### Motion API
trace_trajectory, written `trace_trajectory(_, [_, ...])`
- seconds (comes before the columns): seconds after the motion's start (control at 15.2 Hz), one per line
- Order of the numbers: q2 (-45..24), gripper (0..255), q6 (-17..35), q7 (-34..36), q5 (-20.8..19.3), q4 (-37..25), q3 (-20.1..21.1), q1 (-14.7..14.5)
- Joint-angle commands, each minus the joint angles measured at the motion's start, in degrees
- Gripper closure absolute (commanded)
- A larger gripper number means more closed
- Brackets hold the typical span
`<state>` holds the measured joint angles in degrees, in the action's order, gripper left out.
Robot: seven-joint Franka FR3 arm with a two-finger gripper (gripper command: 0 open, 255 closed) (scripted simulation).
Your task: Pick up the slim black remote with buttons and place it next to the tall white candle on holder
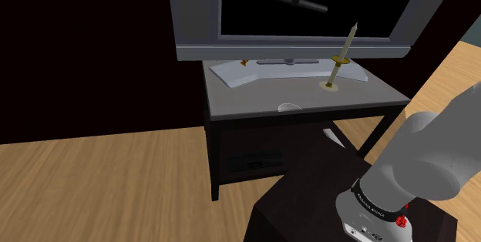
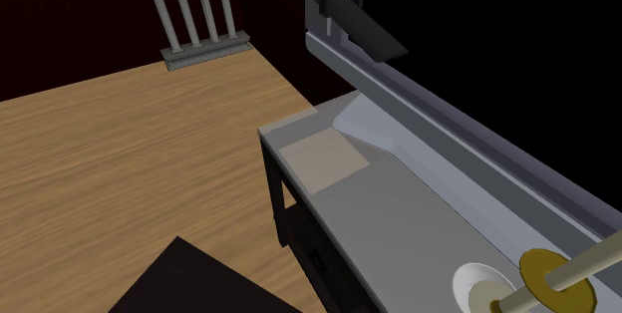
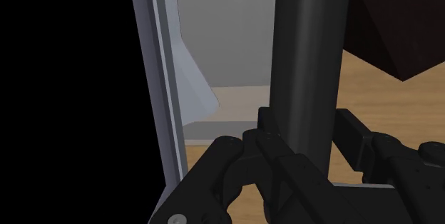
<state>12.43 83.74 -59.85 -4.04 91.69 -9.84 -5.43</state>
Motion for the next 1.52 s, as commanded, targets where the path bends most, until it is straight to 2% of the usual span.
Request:
trace_trajectory(0.0, [2.1, 255, 0.2, -2.1, -0.5, 2.2, -1.2, 0.9])
trace_trajectory(0.73, [11.6, 255, -0.5, -15.0, -4.6, 9.6, -9.6, 5.7])
trace_trajectory(1.45, [14.2, 255, -1.6, -29.9, -8.9, 8.9, -20.5, 9.6])
